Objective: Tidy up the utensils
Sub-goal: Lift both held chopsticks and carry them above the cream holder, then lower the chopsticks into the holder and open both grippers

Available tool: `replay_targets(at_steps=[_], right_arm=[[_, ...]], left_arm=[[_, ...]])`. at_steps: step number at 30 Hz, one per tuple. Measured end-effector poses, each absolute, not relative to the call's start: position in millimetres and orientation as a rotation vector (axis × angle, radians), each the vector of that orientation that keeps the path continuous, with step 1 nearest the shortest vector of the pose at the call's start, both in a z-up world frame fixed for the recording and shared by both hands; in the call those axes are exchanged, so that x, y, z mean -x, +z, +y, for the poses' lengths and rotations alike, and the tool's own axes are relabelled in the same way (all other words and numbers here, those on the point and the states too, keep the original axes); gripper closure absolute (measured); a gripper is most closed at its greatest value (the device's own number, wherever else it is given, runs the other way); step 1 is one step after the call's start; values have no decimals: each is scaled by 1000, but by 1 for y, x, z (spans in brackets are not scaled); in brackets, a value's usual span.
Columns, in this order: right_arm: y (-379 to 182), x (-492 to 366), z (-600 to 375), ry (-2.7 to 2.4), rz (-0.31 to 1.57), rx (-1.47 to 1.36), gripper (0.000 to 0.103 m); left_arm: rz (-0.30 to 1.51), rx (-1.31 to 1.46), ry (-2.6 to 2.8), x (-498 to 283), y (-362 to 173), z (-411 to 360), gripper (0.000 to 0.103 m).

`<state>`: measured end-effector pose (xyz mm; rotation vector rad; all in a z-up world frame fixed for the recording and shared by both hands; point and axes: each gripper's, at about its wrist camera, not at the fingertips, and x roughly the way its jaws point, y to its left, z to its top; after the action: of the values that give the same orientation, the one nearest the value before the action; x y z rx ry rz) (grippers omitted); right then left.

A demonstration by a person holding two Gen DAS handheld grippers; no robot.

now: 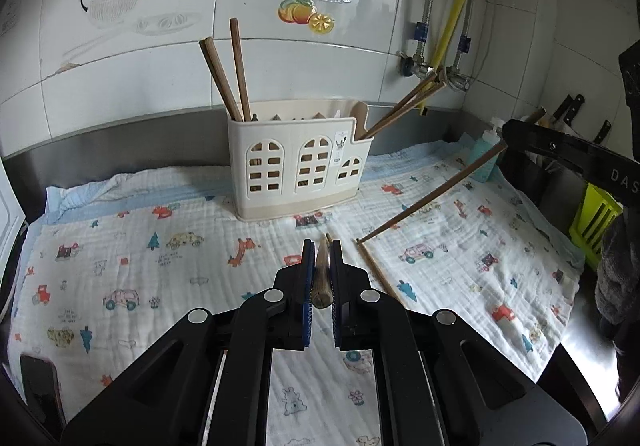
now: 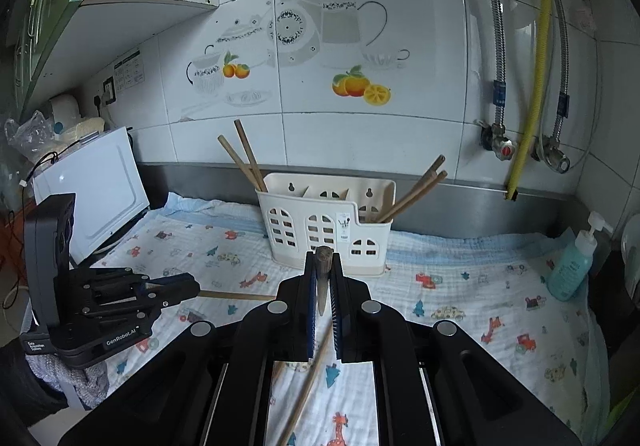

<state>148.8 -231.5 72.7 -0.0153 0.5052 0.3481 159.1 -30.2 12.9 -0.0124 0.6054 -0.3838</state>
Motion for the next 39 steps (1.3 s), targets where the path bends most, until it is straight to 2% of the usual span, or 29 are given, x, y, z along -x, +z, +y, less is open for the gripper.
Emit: replay_targets(at_steps=[13, 18, 28, 39], right_arm=[[151, -200, -243, 346, 431, 24, 97], [166, -221, -246, 308, 418, 37, 97], [170, -249, -254, 280, 432, 23, 97], [127, -281, -246, 305, 540, 20, 97]], left_arm=[[535, -39, -412, -192, 59, -37, 97], [500, -47, -420, -201, 81, -37, 97], [370, -69, -418, -212, 143, -41, 97], [230, -66, -342, -253, 201, -48, 97]])
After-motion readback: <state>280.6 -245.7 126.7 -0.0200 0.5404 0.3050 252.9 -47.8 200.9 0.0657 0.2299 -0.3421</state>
